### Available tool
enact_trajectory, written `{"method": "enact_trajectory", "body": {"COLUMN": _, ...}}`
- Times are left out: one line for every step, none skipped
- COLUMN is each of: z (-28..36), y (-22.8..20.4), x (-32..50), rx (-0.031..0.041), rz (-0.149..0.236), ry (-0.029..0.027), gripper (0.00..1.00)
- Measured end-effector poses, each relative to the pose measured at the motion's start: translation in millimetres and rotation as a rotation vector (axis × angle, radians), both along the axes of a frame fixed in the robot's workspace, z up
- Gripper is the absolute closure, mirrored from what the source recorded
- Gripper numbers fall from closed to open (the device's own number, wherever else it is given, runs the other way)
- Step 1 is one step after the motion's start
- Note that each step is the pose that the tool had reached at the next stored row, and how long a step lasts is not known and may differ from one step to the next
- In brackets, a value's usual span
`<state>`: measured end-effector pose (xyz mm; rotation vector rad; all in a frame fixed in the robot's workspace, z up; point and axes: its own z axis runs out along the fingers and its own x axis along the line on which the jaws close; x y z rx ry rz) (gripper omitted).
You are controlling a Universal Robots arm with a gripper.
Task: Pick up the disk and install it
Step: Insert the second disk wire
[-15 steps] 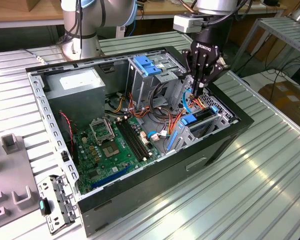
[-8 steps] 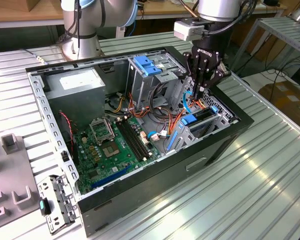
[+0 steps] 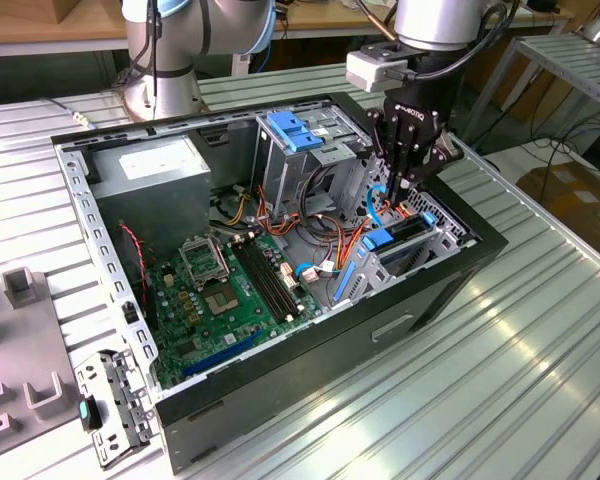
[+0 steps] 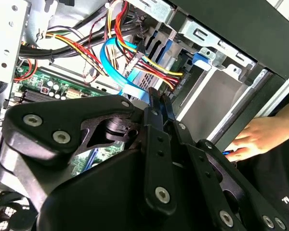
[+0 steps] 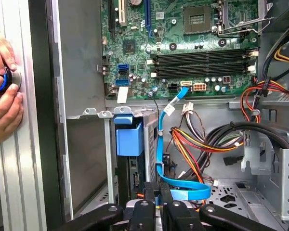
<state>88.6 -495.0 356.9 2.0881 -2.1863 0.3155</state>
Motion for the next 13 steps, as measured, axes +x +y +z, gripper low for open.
{"method": "enact_trajectory", "body": {"z": -0.3, "y": -0.6, "x": -1.0, "rx": 0.0017, "rz": 0.001, "ry": -0.0042, "gripper": 0.84}}
{"method": "enact_trajectory", "body": {"z": -0.6, "y": -1.2, "x": -2.0, "rx": 0.0036, "rz": 0.003, "ry": -0.0087, "gripper": 0.84}}
{"method": "enact_trajectory", "body": {"z": -0.8, "y": -1.7, "x": -2.8, "rx": 0.0051, "rz": 0.004, "ry": -0.0125, "gripper": 0.84}}
{"method": "enact_trajectory", "body": {"z": -1.2, "y": -2.5, "x": -3.8, "rx": 0.0072, "rz": 0.005, "ry": -0.0176, "gripper": 0.84}}
{"method": "enact_trajectory", "body": {"z": -1.5, "y": -3.1, "x": -4.7, "rx": 0.0091, "rz": 0.007, "ry": -0.0222, "gripper": 0.84}}
{"method": "enact_trajectory", "body": {"z": -1.8, "y": -3.5, "x": -5.4, "rx": 0.0108, "rz": 0.008, "ry": -0.0259, "gripper": 0.84}}
{"method": "enact_trajectory", "body": {"z": -2.3, "y": -4.4, "x": -6.6, "rx": 0.0141, "rz": 0.010, "ry": -0.0330, "gripper": 0.84}}
{"method": "enact_trajectory", "body": {"z": -2.8, "y": -5.2, "x": -7.8, "rx": 0.0172, "rz": 0.012, "ry": -0.0397, "gripper": 0.84}}
{"method": "enact_trajectory", "body": {"z": -3.2, "y": -5.7, "x": -8.6, "rx": 0.0192, "rz": 0.013, "ry": -0.0442, "gripper": 0.84}}
{"method": "enact_trajectory", "body": {"z": -3.5, "y": -6.1, "x": -9.2, "rx": 0.0209, "rz": 0.014, "ry": -0.0475, "gripper": 0.84}}
{"method": "enact_trajectory", "body": {"z": -3.9, "y": -6.8, "x": -10.2, "rx": 0.0236, "rz": 0.015, "ry": -0.0528, "gripper": 0.84}}
{"method": "enact_trajectory", "body": {"z": -4.2, "y": -7.4, "x": -10.8, "rx": 0.0257, "rz": 0.016, "ry": -0.0563, "gripper": 0.84}}
{"method": "enact_trajectory", "body": {"z": -4.7, "y": -8.7, "x": -12.0, "rx": 0.0301, "rz": 0.017, "ry": -0.0618, "gripper": 0.84}}
